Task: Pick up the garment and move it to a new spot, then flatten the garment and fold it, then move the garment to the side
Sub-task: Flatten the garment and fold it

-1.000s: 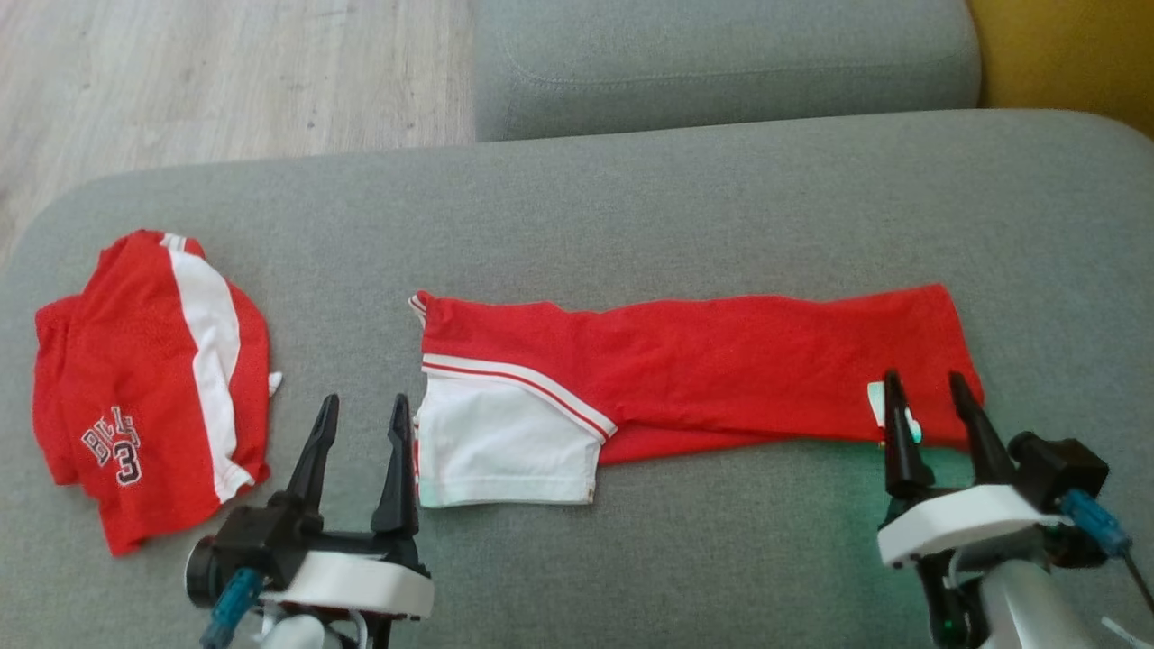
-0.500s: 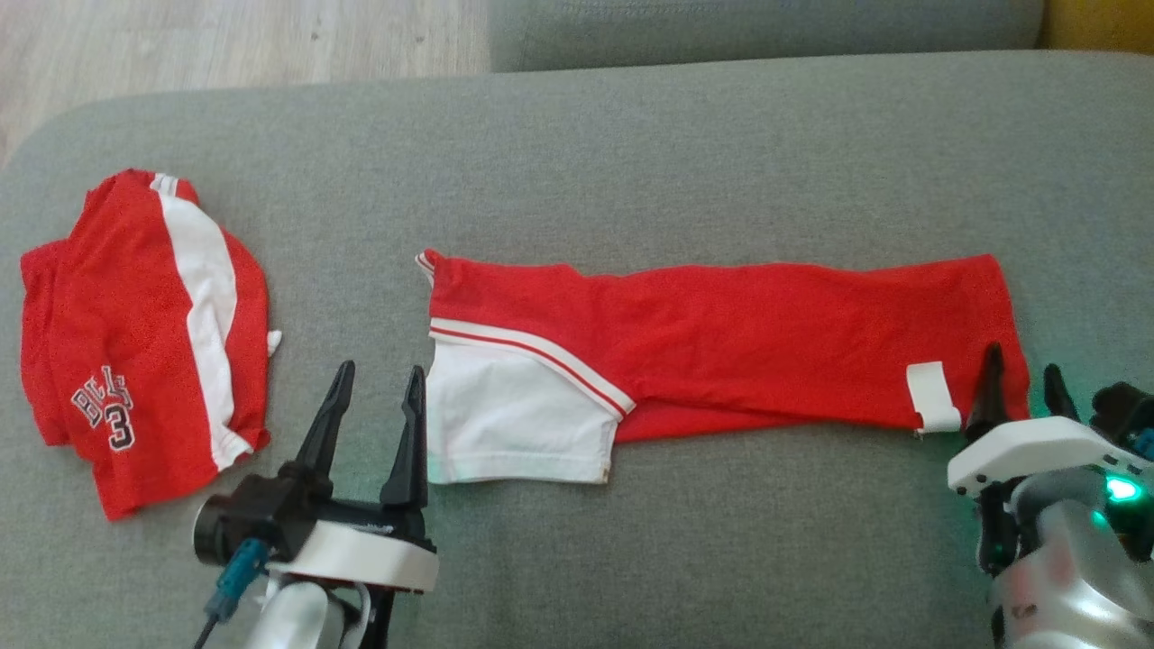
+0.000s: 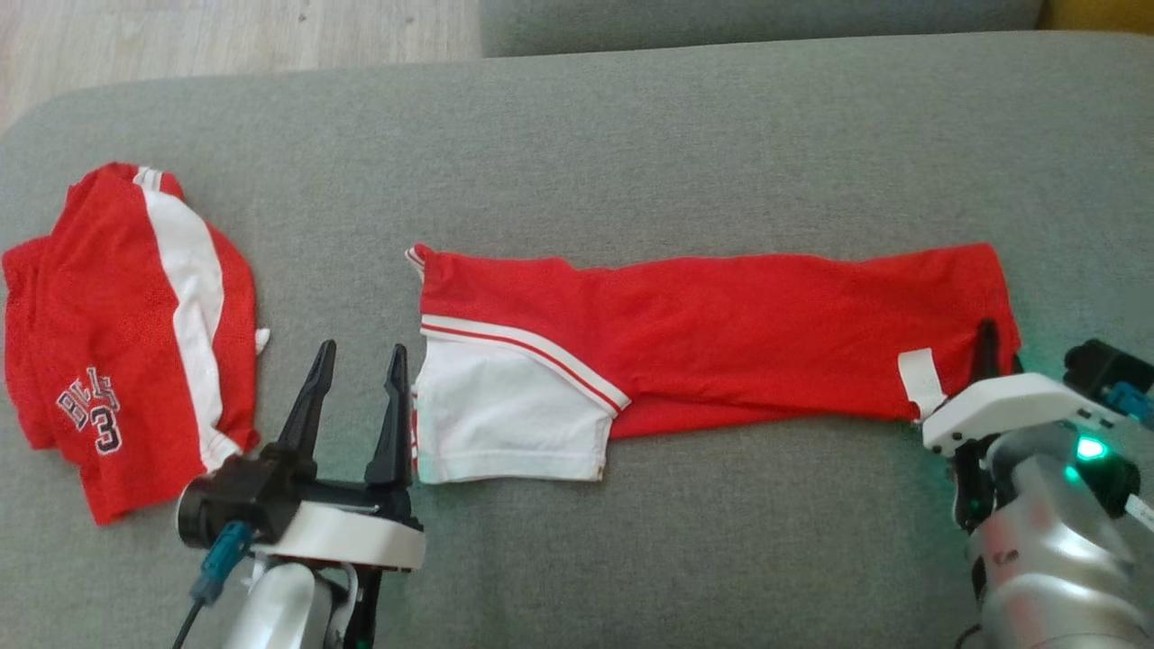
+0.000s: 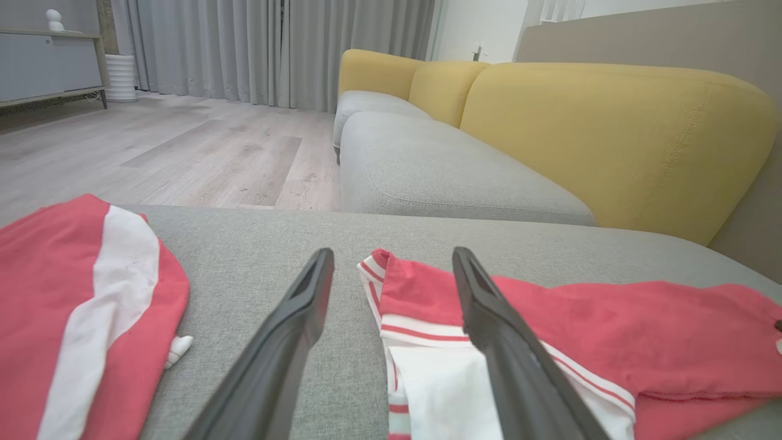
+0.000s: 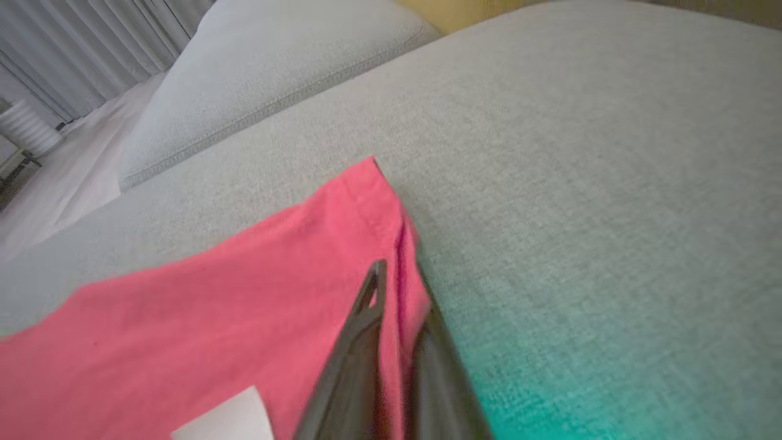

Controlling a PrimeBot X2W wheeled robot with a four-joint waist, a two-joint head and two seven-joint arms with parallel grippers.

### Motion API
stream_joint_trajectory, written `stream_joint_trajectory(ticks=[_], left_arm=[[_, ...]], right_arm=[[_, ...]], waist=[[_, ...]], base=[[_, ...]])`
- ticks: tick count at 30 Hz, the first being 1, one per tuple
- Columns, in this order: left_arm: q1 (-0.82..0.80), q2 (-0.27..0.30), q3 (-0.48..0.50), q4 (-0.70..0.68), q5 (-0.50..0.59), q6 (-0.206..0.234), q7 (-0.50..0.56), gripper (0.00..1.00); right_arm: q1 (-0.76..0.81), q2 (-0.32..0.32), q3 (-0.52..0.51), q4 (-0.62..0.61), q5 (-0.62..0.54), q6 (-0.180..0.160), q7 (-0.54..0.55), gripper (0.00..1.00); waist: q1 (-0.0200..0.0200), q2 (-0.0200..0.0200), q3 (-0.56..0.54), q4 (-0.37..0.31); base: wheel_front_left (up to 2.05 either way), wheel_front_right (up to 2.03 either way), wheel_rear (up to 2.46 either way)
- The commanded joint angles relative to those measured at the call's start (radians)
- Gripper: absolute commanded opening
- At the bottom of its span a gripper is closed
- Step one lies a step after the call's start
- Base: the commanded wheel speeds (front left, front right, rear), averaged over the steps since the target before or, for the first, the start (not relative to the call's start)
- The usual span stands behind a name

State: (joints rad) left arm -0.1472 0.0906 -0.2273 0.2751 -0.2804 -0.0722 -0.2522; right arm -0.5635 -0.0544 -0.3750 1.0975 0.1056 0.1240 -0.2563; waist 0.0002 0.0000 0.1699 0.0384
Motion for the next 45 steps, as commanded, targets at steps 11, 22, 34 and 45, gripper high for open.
stream_joint_trajectory(ticks=[11, 22, 34, 45], left_arm=[[-0.018, -0.017, 0.061, -0.021, 0.018, -0.017, -0.010, 1.00], [0.006, -0.029, 0.089, -0.028, 0.021, -0.024, -0.010, 1.00], [0.048, -0.037, 0.092, -0.037, 0.018, -0.021, -0.010, 1.00], [0.056, -0.039, 0.084, -0.043, 0.013, -0.017, -0.010, 1.00]], right_arm=[[0.033, 0.004, -0.071, -0.159, -0.085, 0.007, -0.005, 0.00], [0.024, -0.065, -0.227, -0.242, -0.256, 0.007, 0.052, 0.00], [0.033, 0.002, -0.091, -0.314, -0.213, 0.007, 0.063, 0.00], [0.064, 0.004, 0.393, -0.319, 0.188, 0.007, 0.055, 0.00]], waist=[[-0.0002, 0.0000, -0.043, -0.019], [-0.0002, 0.0000, -0.084, -0.019], [-0.0002, 0.0000, -0.183, -0.012], [-0.0002, 0.0000, -0.213, 0.020]], base=[[0.00, 0.00, 0.00], [0.00, 0.00, 0.00], [0.00, 0.00, 0.00], [0.00, 0.00, 0.00]])
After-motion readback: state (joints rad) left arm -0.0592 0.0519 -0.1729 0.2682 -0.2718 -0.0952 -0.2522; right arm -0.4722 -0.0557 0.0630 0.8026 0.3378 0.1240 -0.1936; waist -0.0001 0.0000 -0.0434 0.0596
